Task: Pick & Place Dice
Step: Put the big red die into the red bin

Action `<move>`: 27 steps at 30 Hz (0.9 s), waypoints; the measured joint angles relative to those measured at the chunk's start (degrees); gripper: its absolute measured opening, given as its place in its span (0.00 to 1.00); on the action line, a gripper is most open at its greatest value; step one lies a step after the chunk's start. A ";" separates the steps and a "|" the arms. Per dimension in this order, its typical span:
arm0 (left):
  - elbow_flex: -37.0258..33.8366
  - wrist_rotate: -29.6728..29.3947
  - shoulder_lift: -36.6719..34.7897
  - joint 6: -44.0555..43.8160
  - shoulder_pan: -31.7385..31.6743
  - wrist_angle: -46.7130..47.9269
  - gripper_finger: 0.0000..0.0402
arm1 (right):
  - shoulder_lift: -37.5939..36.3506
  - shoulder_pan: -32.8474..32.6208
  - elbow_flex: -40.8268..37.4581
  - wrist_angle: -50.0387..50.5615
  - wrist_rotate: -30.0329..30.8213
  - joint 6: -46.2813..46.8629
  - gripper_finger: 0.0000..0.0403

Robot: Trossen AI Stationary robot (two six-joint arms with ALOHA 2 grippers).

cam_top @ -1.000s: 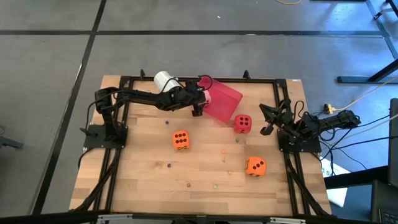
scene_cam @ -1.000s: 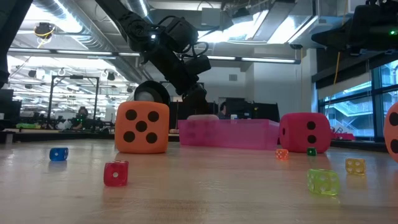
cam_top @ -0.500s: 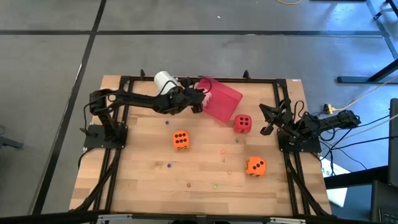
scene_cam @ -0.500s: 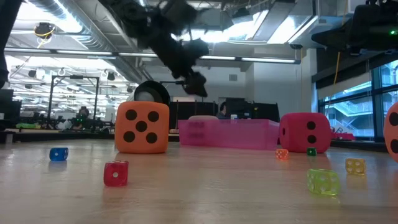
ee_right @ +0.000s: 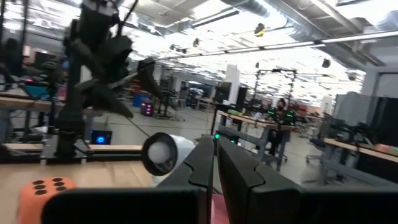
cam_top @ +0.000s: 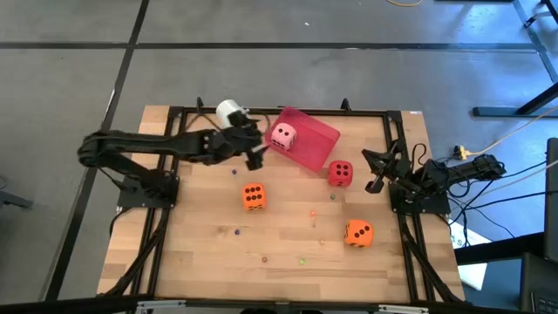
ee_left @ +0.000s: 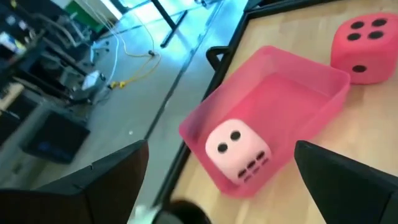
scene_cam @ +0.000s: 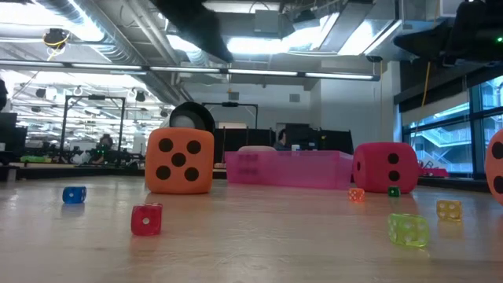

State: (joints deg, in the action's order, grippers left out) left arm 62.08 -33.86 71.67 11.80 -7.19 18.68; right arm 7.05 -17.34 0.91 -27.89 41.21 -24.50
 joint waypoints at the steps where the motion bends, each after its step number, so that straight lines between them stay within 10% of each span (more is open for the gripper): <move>1: -0.85 -0.01 -1.82 -1.40 0.29 1.25 1.00 | 0.00 -0.01 0.00 0.18 -0.57 0.00 0.06; 10: -13.80 -0.37 -13.35 -11.34 3.61 -0.35 1.00 | 0.00 0.04 0.00 0.50 -4.13 0.74 0.13; 27: -23.34 -1.56 -15.99 -10.55 4.39 -11.92 1.00 | 4.69 2.58 0.00 0.91 -4.61 11.52 0.67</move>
State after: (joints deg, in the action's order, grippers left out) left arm 38.74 -35.41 55.68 1.25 -2.81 6.76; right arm 11.74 -14.75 0.91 -26.98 36.60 -12.98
